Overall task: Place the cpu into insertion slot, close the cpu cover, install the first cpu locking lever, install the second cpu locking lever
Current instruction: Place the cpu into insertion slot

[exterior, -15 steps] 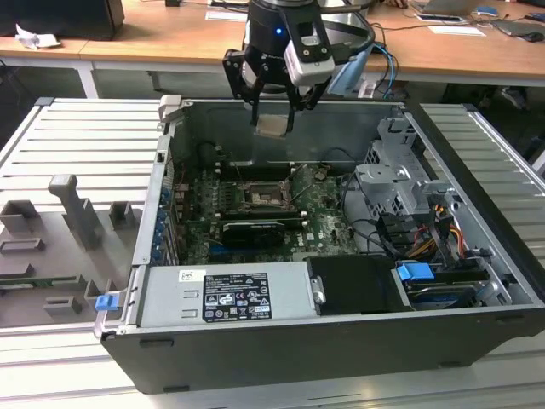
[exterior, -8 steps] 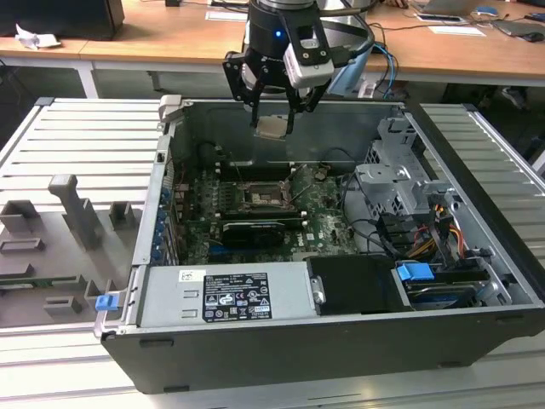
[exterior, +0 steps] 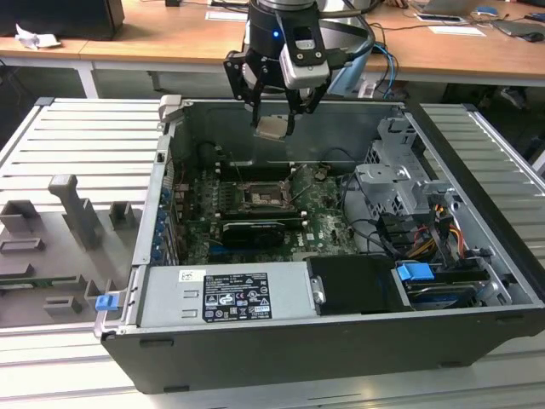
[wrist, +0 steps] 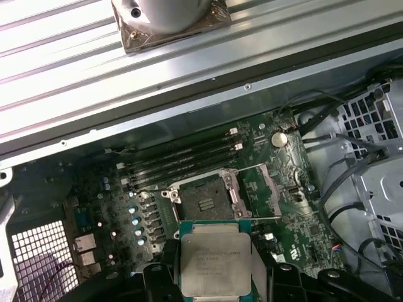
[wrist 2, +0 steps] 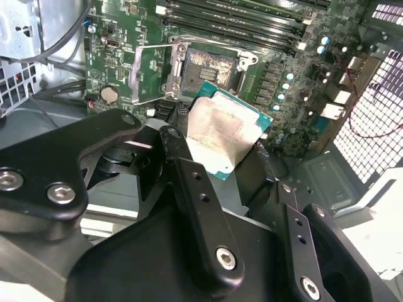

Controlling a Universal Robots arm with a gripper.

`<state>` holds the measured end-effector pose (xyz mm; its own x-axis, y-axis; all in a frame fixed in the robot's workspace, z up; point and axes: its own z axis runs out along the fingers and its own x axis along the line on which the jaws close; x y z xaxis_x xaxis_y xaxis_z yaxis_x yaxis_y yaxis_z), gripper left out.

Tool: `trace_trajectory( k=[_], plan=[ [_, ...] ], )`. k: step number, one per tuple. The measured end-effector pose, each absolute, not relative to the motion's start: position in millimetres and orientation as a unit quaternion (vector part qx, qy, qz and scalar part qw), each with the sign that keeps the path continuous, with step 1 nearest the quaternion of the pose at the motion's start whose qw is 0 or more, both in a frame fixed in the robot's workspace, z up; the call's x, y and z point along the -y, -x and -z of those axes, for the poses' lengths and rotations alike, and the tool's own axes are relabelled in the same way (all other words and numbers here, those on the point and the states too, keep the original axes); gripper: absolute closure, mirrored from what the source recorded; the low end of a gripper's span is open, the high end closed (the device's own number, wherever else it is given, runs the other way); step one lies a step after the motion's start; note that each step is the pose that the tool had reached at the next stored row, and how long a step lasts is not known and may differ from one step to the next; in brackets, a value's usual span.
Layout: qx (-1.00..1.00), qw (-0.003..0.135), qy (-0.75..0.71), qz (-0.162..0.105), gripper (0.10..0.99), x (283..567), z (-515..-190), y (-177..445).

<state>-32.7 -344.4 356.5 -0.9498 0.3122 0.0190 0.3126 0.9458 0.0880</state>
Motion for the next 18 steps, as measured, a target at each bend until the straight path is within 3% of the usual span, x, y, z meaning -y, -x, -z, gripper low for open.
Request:
trace_trajectory(
  k=[18],
  plan=[
    [0.978,0.000,0.205,0.045,0.545,344.4,-354.8,32.6]
  ],
)
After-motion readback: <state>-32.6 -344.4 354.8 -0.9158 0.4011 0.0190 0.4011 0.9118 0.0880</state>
